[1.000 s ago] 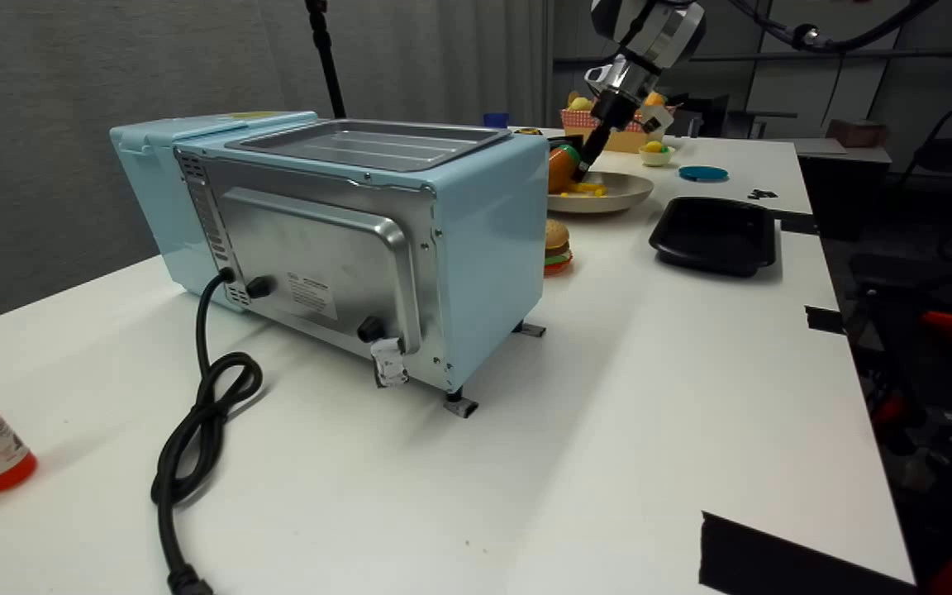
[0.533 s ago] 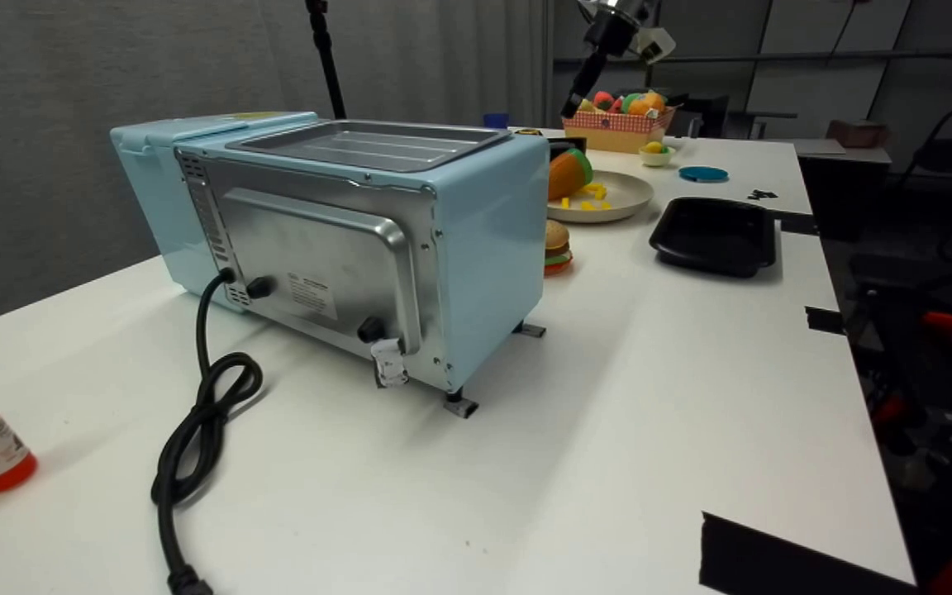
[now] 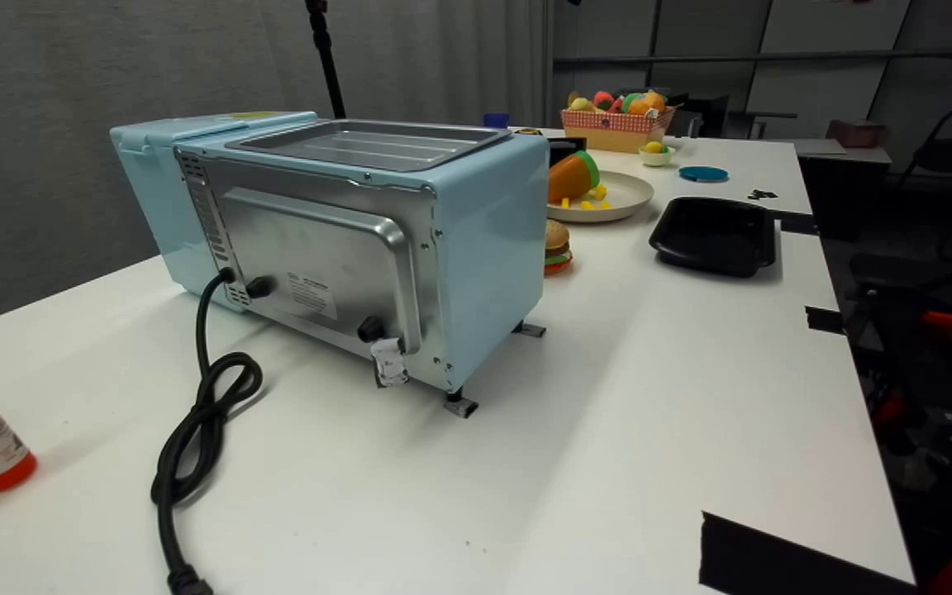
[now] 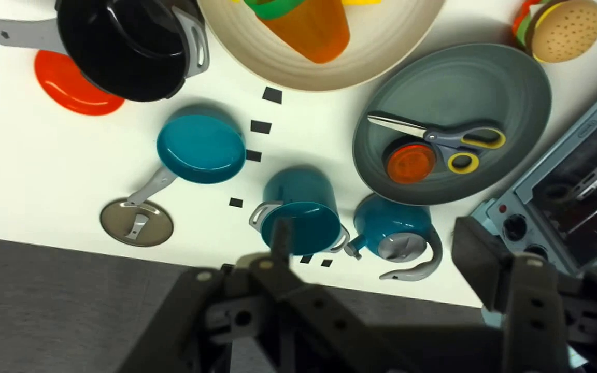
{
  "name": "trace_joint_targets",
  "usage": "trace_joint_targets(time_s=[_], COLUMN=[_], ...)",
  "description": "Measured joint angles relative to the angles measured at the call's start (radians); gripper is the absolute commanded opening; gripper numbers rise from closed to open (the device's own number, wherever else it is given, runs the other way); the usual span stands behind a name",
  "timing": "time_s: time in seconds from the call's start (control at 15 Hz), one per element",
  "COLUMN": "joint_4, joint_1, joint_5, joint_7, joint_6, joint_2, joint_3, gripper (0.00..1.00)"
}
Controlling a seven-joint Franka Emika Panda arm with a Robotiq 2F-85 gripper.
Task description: Pour the things in the green cup onto the plate
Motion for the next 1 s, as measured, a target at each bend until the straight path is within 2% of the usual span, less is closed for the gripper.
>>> trace_joint_targets(time_s=[0.4,0.53,0.73,0.8,1.0], joint_4=[-0.113,-0.165,-0.236,-0.258,-0.316], joint_1=[0.164,0.197,0.223,0.227,0.232], joint_5=[-0.258,-0.307,-0.317,-0.317,-0.318], joint_7=[0.473,0.624,0.787,0.831,0.915], joint_6=[-0.107,-0.112,-0.100,-0.088,-0.044], joint_2=[-0.244,-0.304,-0.343,-0.346,-0.346], joint_3=[-0.018,0.023,0.077,0.088,0.103], gripper=[0.55,0.55,0.55,0.77,0.78])
